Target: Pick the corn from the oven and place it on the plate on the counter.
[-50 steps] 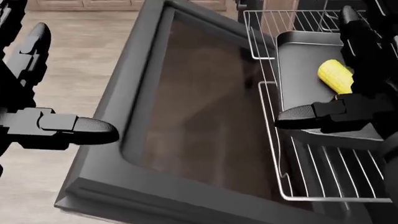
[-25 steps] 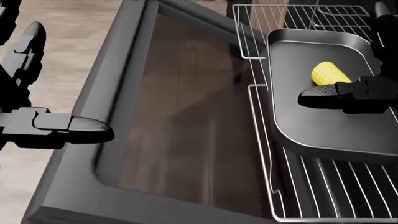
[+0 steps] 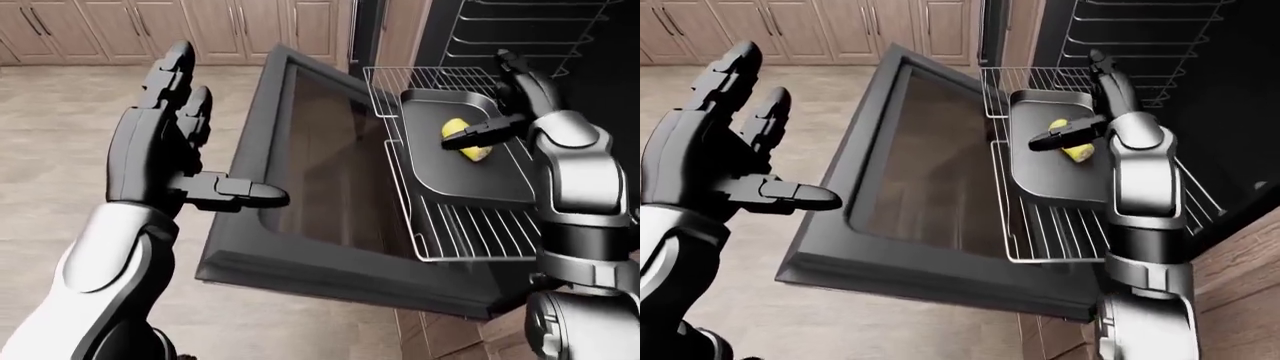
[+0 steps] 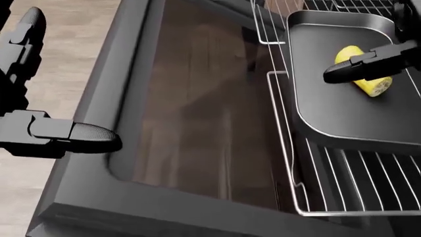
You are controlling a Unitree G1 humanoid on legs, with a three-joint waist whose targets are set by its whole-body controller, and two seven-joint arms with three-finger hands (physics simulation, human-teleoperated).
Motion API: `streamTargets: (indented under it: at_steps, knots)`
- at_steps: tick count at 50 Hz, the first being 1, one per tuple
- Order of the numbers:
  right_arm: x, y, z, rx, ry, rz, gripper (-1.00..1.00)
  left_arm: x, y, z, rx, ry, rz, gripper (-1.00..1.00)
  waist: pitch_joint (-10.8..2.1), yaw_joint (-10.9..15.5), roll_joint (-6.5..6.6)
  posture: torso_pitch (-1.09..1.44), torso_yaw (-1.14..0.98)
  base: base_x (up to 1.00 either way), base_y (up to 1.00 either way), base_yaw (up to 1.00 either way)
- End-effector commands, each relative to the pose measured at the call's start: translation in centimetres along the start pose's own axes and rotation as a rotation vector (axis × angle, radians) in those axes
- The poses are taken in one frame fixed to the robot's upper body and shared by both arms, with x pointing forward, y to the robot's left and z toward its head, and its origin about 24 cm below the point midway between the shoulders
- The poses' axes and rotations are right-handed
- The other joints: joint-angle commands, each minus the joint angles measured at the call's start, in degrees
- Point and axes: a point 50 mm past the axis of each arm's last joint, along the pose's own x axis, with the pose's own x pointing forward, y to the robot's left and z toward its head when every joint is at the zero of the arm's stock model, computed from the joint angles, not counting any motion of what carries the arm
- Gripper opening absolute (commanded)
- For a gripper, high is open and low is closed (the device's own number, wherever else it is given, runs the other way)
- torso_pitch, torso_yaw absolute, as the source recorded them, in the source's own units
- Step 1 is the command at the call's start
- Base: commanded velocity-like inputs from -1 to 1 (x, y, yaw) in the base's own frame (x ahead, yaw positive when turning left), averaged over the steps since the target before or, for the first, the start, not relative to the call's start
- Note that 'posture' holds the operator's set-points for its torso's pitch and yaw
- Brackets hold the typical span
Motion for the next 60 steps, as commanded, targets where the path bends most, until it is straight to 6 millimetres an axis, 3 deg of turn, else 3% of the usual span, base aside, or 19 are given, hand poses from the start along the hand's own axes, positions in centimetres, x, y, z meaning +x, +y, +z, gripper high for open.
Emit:
streamTargets:
  at_steps: [1,16,25,27,35,48,51,54,60]
  knots:
    - [-0.1,-1.2,2.7,-0.056,-0.097,-0.045,1.00,-0.2,0.1,1.4,0.009,-0.083,0.003,1.00,-1.46,-0.01,-0.12,0.14,0.00,0.00,0.00,0.00]
    - [2.8,-1.7,3.6,-0.221,-0.015,-0.061,1.00,0.0,0.5,1.8,0.016,-0.094,0.003,1.00,2.61,-0.04,0.19,0.29,0.00,0.00,0.00,0.00]
    - [3.4,-1.9,4.0,-0.286,-0.007,-0.087,1.00,0.1,0.8,1.9,0.016,-0.099,0.004,1.00,4.79,-0.07,0.31,0.38,0.00,0.00,0.00,0.00]
    - [3.5,-2.0,3.9,-0.283,0.002,-0.087,0.85,0.1,0.9,1.9,0.016,-0.100,0.004,1.00,5.32,-0.12,0.29,0.40,0.00,0.00,0.00,0.00]
    - [3.9,-1.7,3.9,-0.291,0.014,-0.085,0.61,0.0,1.2,2.0,0.017,-0.108,0.006,1.00,7.14,-0.12,0.06,0.48,0.00,0.00,0.00,0.00]
    - [4.5,-1.7,1.3,-0.309,0.084,-0.108,0.56,-0.4,1.2,2.0,0.016,-0.110,0.005,1.00,9.77,0.30,-0.33,0.61,0.00,0.00,0.00,0.00]
    - [4.5,-1.6,1.2,-0.312,0.087,-0.108,0.25,-0.2,1.3,1.9,0.015,-0.111,0.004,1.00,10.09,0.41,-0.48,0.64,0.00,0.00,0.00,0.00]
    - [4.4,-1.6,1.0,-0.325,0.091,-0.109,-0.22,-0.2,1.4,1.9,0.015,-0.112,0.006,1.00,10.37,0.59,-0.58,0.67,0.00,0.00,0.00,0.00]
    - [4.4,-1.0,-0.1,-0.399,0.104,-0.099,-0.47,-0.6,1.5,2.3,0.013,-0.115,0.008,1.00,10.66,0.65,-0.96,0.73,0.00,0.00,0.00,0.00]
